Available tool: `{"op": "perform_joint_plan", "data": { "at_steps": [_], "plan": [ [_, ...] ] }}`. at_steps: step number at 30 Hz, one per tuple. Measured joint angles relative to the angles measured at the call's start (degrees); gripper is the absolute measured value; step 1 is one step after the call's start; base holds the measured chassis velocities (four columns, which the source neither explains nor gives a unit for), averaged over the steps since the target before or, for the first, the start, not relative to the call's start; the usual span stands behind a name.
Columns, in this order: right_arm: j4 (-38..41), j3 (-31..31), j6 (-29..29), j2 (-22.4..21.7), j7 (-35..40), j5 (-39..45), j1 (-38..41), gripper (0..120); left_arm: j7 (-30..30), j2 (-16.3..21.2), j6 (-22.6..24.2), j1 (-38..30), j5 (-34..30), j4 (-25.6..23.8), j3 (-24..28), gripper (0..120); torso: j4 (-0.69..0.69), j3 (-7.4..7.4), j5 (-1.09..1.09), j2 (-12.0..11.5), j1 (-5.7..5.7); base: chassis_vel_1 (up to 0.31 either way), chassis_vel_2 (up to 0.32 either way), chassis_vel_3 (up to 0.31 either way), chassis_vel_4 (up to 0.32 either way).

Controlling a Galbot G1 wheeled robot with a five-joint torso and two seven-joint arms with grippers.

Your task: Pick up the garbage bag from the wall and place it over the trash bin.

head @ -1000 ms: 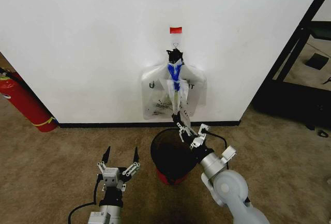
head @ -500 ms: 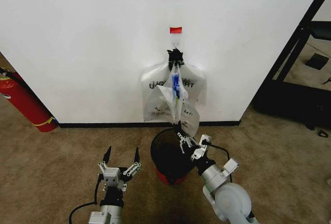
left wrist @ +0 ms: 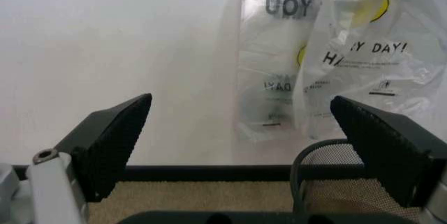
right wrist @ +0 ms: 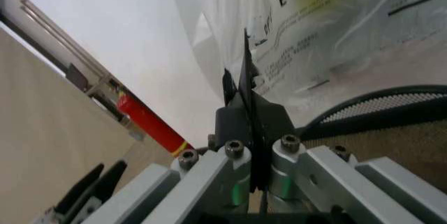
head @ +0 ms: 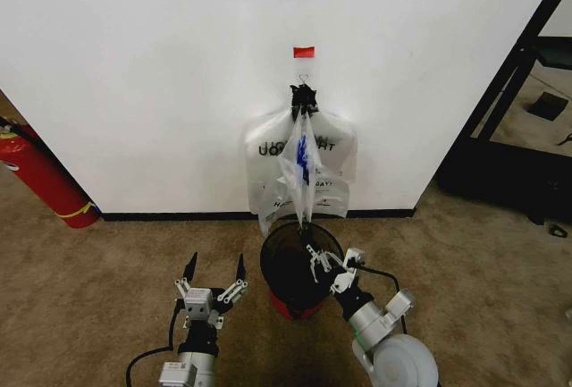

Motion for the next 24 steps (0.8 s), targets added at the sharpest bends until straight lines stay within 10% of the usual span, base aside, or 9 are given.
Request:
{"op": "perform_joint_plan", "data": {
  "at_steps": [24],
  "plan": [
    [-0.2,-0.1,5.6,-0.2,-2.5,-7.8,-6.9,0,0.0,0.5,0.0,-1.2,-0.9,1.4,1.0,100,0.00,0.00,0.00,0.0,0.00,0.000,0.000,0.000,0.000]
  ]
}}
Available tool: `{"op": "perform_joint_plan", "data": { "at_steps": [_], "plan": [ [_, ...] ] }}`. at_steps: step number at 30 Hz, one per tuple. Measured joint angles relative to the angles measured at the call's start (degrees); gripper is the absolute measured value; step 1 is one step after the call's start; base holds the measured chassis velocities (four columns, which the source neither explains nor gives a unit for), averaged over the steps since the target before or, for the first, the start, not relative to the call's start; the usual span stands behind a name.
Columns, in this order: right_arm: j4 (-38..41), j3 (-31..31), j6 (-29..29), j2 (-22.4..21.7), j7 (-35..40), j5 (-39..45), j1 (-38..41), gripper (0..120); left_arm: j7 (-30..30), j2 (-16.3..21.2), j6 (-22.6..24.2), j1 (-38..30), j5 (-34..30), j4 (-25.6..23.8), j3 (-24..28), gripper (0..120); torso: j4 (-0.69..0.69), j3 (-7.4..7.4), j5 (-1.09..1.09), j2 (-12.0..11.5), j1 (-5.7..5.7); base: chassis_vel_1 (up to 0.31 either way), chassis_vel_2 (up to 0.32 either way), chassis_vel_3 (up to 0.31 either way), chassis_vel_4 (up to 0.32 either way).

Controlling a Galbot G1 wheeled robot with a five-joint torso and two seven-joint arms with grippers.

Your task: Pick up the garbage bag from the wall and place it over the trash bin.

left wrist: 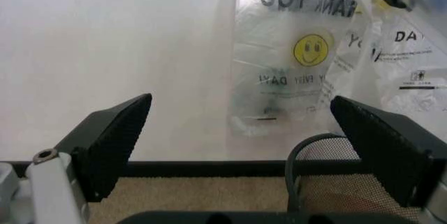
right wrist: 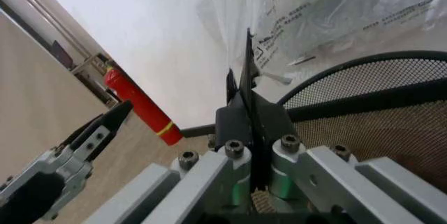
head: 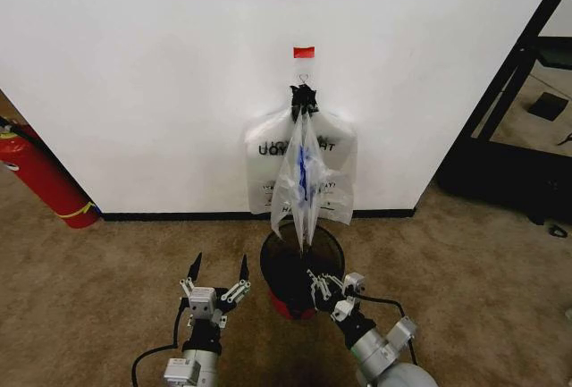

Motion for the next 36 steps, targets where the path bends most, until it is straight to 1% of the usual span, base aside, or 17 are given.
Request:
{"op": "perform_joint_plan", "data": {
  "at_steps": [3,7,15,36],
  "plan": [
    [0.2,0.0,0.4,-0.1,-0.3,-0.4,-0.8,0,0.0,0.0,0.0,0.0,0.0,0.0,0.0,100,0.00,0.00,0.00,0.0,0.00,0.000,0.000,0.000,0.000],
    [0.1,-0.2,2.8,-0.4,-0.9,-2.9,-2.8,0,0.0,0.1,0.0,0.1,-0.1,0.0,0.0,100,0.00,0.00,0.00,0.0,0.00,0.000,0.000,0.000,0.000],
    [0.3,0.2,5.0,-0.5,-1.0,-4.5,-5.7,0,0.0,0.0,0.0,0.0,-0.1,0.0,0.0,100,0.00,0.00,0.00,0.0,0.00,0.000,0.000,0.000,0.000],
    [-0.4,0.1,7.5,-0.5,-2.6,-6.9,-8.9,0,0.0,0.0,-0.1,0.0,-0.2,0.3,0.2,100,0.00,0.00,0.00,0.0,0.00,0.000,0.000,0.000,0.000]
  ]
}}
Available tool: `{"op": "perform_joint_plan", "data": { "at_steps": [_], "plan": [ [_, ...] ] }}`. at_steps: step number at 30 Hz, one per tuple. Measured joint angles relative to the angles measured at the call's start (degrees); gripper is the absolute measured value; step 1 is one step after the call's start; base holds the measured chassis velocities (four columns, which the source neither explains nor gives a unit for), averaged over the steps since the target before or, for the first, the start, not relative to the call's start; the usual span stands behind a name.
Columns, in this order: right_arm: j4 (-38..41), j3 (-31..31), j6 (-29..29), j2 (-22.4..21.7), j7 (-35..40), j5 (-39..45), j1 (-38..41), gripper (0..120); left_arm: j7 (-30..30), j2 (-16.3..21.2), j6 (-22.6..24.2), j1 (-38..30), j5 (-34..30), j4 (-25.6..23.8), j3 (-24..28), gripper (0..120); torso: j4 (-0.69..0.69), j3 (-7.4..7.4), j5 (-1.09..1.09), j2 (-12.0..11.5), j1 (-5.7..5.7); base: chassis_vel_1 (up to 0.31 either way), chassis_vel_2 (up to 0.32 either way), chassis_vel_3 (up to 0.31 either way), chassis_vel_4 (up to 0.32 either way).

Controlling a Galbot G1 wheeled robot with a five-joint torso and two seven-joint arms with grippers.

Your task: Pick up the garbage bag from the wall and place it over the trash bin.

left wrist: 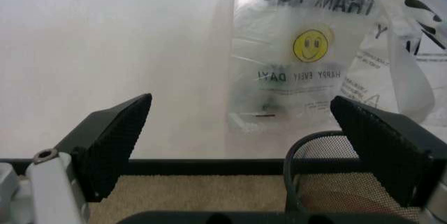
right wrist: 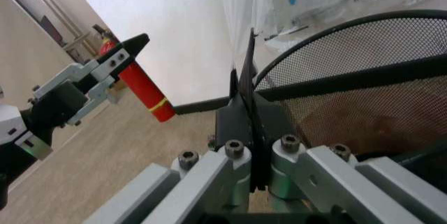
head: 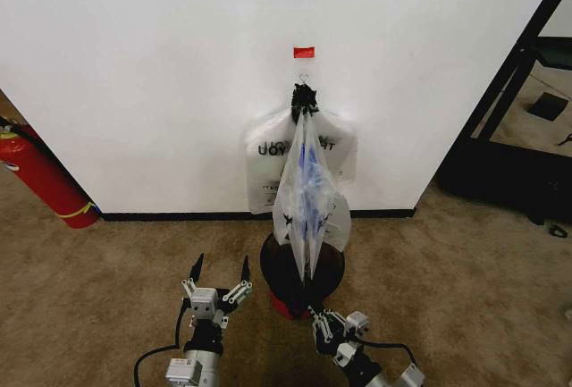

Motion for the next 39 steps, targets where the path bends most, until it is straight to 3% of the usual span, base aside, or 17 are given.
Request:
{"op": "perform_joint_plan", "data": {
  "at_steps": [8,15,24,28,30,33,34,36,37,39],
  "plan": [
    [1.2,0.5,-0.2,-0.3,1.3,0.0,0.9,0,0.0,0.3,0.0,-0.2,-0.1,-0.2,0.2,100,0.00,0.00,0.00,0.0,0.00,0.000,0.000,0.000,0.000],
    [3.2,2.1,-3.0,-1.5,6.3,3.0,8.0,0,0.0,1.2,1.0,-1.0,-1.0,-1.1,0.2,100,0.02,0.01,0.00,0.0,0.00,0.000,0.000,0.000,0.000],
    [3.6,3.7,-5.7,-3.9,11.2,5.4,13.5,0,0.0,7.7,6.9,-7.1,-7.2,-5.3,2.1,100,0.00,0.01,-0.01,0.0,0.01,0.000,0.000,0.000,0.000],
    [2.8,3.4,-5.7,-3.9,11.3,3.4,14.0,0,-1.2,17.3,17.1,-17.5,-21.5,-11.0,5.0,100,0.00,0.01,-0.01,0.0,0.01,0.000,0.000,0.000,0.000],
    [2.8,3.3,-5.6,-3.9,11.3,3.2,14.0,0,-1.4,18.4,18.6,-19.0,-23.5,-11.6,5.5,100,-0.03,0.01,-0.01,0.0,0.01,0.000,0.000,0.000,0.000],
    [2.5,3.3,-5.6,-4.0,11.3,2.2,14.3,0,-4.0,23.8,29.5,-29.6,-36.2,-14.8,10.4,100,0.03,0.01,-0.01,0.0,0.01,0.000,0.000,0.000,0.000],
    [2.4,3.4,-5.6,-4.0,11.3,2.1,14.3,0,-5.4,25.0,33.3,-34.2,-40.0,-15.1,12.7,100,0.01,0.01,-0.01,0.0,0.01,0.000,0.000,0.000,0.000],
    [2.4,3.5,-5.6,-4.0,11.3,2.1,14.3,0,-6.2,25.5,35.5,-37.1,-42.0,-15.1,14.0,100,0.00,0.01,-0.01,0.0,0.01,0.000,0.000,0.000,0.000],
    [2.2,3.7,-5.5,-4.0,11.3,2.0,14.2,0,-8.4,26.1,39.7,-43.8,-46.3,-14.5,17.1,100,-0.02,0.01,0.00,0.0,0.01,0.000,0.000,0.000,0.000],
    [2.1,4.1,-5.4,-3.7,11.3,1.8,13.9,0,-11.5,25.5,43.8,-52.7,-52.4,-12.5,22.1,100,0.00,0.01,-0.01,0.0,0.01,0.000,0.000,0.000,0.000]
  ]
}}
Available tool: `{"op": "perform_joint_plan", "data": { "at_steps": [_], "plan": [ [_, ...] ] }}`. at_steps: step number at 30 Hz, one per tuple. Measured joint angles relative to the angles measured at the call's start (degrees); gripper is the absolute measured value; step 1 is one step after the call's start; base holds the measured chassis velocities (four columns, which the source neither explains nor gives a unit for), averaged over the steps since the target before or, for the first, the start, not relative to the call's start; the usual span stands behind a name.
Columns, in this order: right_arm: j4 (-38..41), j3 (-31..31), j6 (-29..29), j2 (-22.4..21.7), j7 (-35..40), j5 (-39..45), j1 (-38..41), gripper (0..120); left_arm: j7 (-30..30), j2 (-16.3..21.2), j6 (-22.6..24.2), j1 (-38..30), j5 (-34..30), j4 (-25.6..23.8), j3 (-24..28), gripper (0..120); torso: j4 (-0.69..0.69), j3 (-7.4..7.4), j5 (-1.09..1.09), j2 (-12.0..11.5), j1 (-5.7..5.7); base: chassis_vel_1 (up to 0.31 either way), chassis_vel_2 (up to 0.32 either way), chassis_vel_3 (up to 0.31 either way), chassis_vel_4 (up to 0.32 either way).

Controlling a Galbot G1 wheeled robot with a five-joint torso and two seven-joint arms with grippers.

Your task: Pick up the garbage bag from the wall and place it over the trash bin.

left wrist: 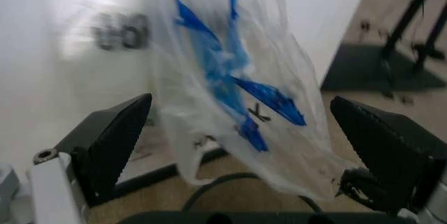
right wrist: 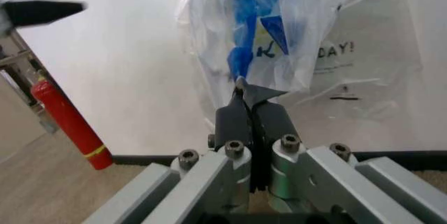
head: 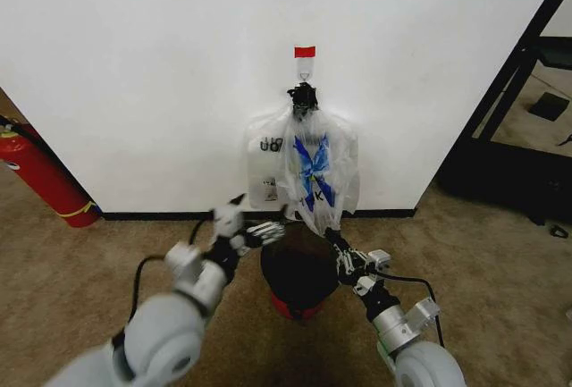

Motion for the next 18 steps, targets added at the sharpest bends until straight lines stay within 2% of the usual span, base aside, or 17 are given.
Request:
{"op": "perform_joint_plan", "data": {
  "at_steps": [3,4,8,12,18],
  "plan": [
    [-0.1,0.8,0.2,0.4,-0.1,-0.5,-0.6,0,-3.4,-2.5,2.3,-10.8,-8.1,3.3,7.2,100,-0.01,0.00,0.02,0.0,0.00,0.000,0.000,0.000,0.000],
    [-0.1,0.8,0.2,0.4,-0.1,-0.5,-0.6,0,-3.4,-2.5,2.3,-10.8,-8.1,3.3,7.2,100,-0.01,0.00,0.02,0.0,0.00,0.000,0.000,0.000,0.000],
    [0.0,2.1,0.5,0.4,-0.2,-0.7,-1.3,0,-5.5,-6.1,2.3,-17.7,-15.8,7.6,12.6,100,0.00,0.00,0.02,0.0,0.00,0.000,0.000,0.000,0.000],
    [0.2,3.0,0.7,0.3,-0.3,-0.7,-1.8,0,-6.4,-7.8,2.2,-19.0,-17.4,10.1,13.5,100,0.03,0.00,0.01,0.0,0.00,0.000,0.000,0.000,0.000],
    [0.4,3.2,1.0,0.5,-0.4,-0.8,-2.5,0,-7.5,-12.5,2.1,-21.1,-15.5,16.6,14.6,98,0.00,0.00,0.02,0.0,0.00,0.000,0.000,0.000,0.000]
  ]
}}
